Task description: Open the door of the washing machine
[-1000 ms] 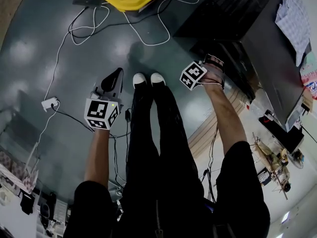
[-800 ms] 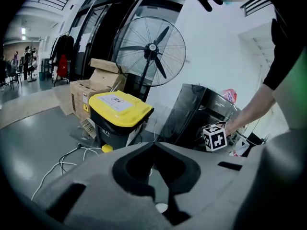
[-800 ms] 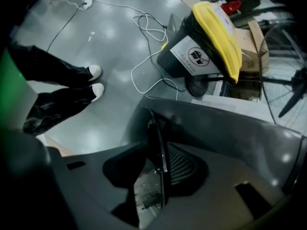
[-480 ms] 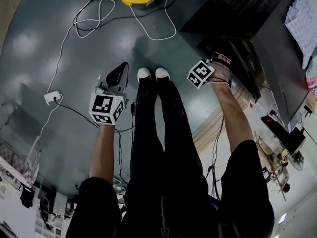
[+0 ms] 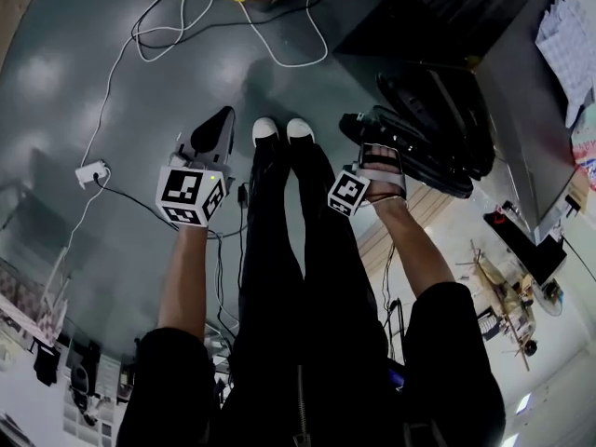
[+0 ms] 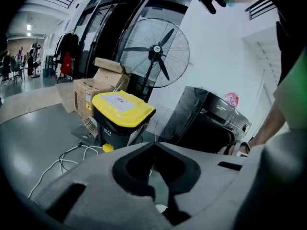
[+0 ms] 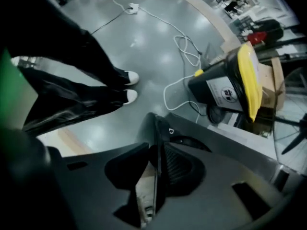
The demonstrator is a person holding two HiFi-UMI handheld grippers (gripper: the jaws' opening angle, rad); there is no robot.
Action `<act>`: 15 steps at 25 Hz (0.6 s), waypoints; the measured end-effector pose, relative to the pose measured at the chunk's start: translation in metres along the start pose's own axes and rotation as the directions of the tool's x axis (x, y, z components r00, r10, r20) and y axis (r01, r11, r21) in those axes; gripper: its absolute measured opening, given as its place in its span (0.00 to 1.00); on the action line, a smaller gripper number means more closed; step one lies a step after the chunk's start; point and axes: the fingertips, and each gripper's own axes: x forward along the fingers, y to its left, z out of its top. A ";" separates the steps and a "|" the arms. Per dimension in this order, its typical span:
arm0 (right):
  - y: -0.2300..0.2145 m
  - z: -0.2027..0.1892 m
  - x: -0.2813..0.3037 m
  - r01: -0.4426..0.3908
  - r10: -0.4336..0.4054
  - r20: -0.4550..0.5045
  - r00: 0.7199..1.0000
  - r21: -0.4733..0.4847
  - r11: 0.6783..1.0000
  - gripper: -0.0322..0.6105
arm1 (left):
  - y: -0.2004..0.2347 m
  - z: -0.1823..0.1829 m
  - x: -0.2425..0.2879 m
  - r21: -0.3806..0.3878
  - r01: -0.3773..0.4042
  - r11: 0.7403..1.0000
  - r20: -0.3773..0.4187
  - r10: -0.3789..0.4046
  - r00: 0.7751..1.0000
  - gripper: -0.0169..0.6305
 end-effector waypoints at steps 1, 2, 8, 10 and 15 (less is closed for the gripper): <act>0.010 0.002 -0.004 0.033 -0.034 -0.012 0.999 -0.062 0.998 0.21 | 0.000 0.002 -0.001 0.010 0.006 1.000 0.007 -0.007 1.000 0.03; 0.017 0.005 -0.006 0.045 -0.047 -0.016 0.999 -0.085 0.995 0.21 | 0.000 0.002 -0.003 0.018 0.007 1.000 0.006 -0.008 1.000 0.03; 0.034 0.002 -0.016 0.041 -0.044 -0.037 0.998 -0.080 0.996 0.20 | -0.019 -0.006 -0.023 0.045 0.033 0.998 -0.015 -0.033 0.999 0.03; 0.038 0.000 -0.016 0.033 -0.038 -0.058 0.998 -0.085 0.996 0.20 | -0.023 -0.013 -0.031 0.050 0.037 0.998 -0.018 -0.036 0.999 0.03; 0.057 0.003 -0.018 0.036 -0.043 -0.076 0.996 -0.091 0.995 0.21 | -0.032 -0.026 -0.055 0.068 0.029 0.997 -0.013 -0.028 1.000 0.03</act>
